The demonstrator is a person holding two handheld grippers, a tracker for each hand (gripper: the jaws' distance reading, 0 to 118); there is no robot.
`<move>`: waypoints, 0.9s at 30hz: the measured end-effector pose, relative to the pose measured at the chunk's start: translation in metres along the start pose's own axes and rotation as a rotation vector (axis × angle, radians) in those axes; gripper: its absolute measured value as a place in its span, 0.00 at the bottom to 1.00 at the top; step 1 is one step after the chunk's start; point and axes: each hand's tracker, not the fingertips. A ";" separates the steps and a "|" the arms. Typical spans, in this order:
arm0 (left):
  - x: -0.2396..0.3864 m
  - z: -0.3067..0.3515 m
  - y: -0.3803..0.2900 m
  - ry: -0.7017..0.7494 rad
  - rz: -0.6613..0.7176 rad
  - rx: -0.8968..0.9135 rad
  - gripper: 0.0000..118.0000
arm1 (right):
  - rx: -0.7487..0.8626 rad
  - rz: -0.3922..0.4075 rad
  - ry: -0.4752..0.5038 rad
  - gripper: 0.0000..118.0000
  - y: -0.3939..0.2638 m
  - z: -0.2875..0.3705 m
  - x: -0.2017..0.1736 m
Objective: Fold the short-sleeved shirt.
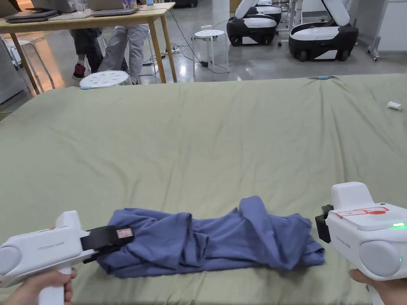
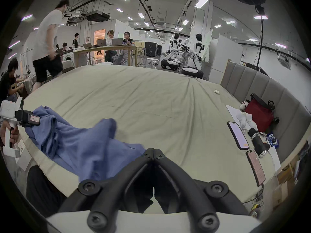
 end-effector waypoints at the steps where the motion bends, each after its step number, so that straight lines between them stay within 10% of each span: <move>1: -0.006 0.007 0.002 0.027 0.012 0.022 0.12 | 0.001 -0.001 0.001 0.00 0.000 0.000 0.000; 27: 0.176 -0.104 -0.036 -0.239 -0.123 -0.128 0.12 | 0.001 -0.024 0.004 0.00 -0.007 -0.001 0.010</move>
